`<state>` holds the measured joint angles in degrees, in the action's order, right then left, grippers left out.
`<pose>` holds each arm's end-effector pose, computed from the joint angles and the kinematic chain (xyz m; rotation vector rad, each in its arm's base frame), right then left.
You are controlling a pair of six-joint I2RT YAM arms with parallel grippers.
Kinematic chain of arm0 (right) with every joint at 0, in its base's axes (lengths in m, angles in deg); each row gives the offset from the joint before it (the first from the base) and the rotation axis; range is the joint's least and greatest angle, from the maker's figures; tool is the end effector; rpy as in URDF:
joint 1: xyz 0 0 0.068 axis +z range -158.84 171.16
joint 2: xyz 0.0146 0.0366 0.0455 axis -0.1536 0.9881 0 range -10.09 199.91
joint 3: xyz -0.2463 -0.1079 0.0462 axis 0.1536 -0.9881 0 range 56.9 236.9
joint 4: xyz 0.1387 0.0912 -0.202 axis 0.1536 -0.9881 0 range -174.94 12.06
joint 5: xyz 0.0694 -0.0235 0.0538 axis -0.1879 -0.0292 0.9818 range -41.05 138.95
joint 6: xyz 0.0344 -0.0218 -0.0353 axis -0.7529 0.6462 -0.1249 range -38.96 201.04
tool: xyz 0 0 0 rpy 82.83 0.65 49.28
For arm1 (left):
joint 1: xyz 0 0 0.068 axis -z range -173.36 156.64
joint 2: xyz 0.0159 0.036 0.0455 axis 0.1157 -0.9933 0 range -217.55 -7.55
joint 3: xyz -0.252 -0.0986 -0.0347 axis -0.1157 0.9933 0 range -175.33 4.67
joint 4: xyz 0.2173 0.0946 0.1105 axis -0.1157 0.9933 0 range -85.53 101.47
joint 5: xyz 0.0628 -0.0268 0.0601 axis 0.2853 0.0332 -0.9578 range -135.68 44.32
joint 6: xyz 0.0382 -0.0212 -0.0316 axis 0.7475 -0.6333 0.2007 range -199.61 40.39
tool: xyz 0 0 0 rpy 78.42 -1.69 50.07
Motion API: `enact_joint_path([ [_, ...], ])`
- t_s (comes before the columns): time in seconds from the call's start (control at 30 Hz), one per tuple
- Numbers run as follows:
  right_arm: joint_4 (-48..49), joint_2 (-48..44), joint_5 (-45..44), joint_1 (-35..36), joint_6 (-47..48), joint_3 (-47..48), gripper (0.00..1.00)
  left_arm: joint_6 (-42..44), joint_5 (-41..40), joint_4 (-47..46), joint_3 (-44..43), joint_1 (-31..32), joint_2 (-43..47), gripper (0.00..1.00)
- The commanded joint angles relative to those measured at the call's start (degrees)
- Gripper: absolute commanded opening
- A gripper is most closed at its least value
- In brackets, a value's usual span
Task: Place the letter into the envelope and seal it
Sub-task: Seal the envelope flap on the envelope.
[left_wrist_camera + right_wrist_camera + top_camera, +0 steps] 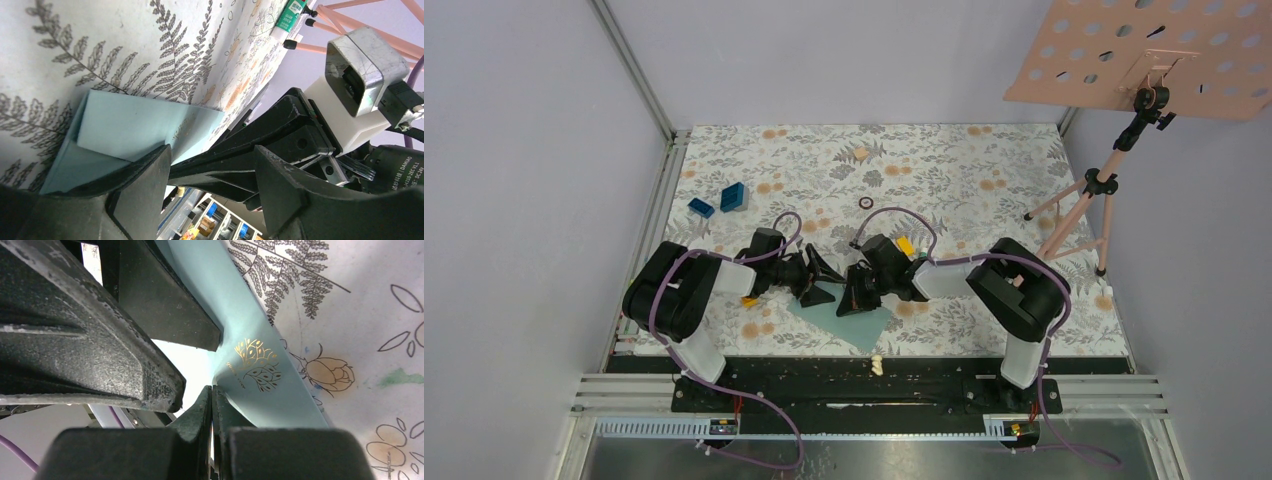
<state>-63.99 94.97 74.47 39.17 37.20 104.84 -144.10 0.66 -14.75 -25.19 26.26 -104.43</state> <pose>0.2223 0.2700 0.1228 -0.3507 2.5980 1.2227 0.2446 -0.1144 0.1004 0.6170 -2.6602 1.5528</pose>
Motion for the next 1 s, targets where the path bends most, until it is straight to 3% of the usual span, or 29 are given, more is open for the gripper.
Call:
enact_joint_path([
  [0.0, -2.2, -2.2, -4.9, 0.8, 0.7, -1.0, 0.0, 3.3, -7.6, 4.1, 1.4, -0.5, -2.4, 0.64],
  [0.23, -1.0, -5.4, -6.6, 0.8, 0.9, -1.8, 0.0, 3.0, -7.4, 3.2, 1.6, -0.5, -2.8, 0.64],
  [0.57, 0.0, 0.8, -7.6, 0.8, -0.3, 1.5, 0.0, 3.0, -7.2, 3.4, 1.8, -0.5, -2.4, 0.64],
  [0.97, -2.0, -2.5, -10.1, -1.0, 1.8, -5.2, 0.0, 2.6, -6.6, 2.9, 1.7, -0.5, -2.5, 0.64],
])
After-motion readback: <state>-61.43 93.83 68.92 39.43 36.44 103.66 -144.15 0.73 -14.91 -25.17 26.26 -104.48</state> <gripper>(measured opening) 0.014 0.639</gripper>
